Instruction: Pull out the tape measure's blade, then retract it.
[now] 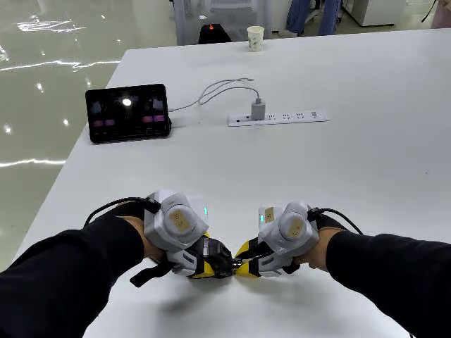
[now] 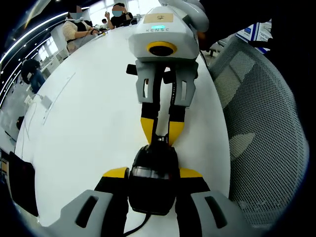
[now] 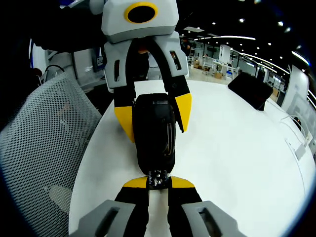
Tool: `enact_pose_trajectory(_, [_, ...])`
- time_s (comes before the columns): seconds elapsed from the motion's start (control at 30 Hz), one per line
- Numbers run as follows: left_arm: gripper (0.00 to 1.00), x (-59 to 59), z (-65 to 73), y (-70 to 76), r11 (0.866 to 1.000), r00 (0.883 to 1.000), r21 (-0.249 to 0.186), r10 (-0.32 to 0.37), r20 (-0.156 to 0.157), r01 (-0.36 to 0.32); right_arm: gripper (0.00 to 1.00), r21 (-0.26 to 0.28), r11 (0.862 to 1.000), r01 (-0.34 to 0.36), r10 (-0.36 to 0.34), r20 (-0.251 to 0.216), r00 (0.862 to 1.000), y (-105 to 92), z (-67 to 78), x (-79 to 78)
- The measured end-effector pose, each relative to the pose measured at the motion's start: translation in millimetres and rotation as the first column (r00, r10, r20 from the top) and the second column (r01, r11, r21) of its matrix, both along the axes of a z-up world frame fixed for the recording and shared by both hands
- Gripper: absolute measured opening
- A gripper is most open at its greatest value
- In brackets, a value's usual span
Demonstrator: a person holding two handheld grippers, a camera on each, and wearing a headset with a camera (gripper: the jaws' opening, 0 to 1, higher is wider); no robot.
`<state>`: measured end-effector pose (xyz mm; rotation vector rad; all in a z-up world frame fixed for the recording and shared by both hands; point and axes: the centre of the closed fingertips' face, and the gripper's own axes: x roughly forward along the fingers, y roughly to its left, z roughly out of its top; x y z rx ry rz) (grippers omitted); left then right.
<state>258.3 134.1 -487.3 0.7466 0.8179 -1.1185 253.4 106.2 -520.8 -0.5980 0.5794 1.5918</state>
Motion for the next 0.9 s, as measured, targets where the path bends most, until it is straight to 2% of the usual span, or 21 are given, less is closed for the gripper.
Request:
enact_pose_trajectory(0.07, [0.30, -0.5, 0.0, -0.3, 1.000, 1.000, 0.000, -0.003, 0.001, 0.003, 0.10, -0.001, 1.000, 0.009, -0.009, -0.030, 1.000, -0.6, 0.7, -1.5])
enact_pose_trajectory(0.13, [0.30, -1.2, 0.1, -0.6, 1.000, 1.000, 0.001, -0.007, 0.004, 0.007, 0.10, -0.003, 1.000, 0.006, -0.006, -0.039, 0.999, -1.9, 0.4, -2.3])
enact_pose_trajectory(0.63, [0.30, -2.4, 0.2, -0.6, 1.000, 1.000, -0.003, 0.004, -0.011, -0.004, 0.10, -0.045, 0.999, -0.015, 0.015, -0.011, 1.000, -8.2, -0.4, -3.4])
enact_pose_trajectory(0.9, [0.30, -2.7, 0.1, -0.3, 1.000, 1.000, -0.011, 0.004, -0.001, -0.004, 0.10, -0.053, 0.998, -0.023, 0.023, -0.005, 1.000, -9.3, -1.1, -4.9])
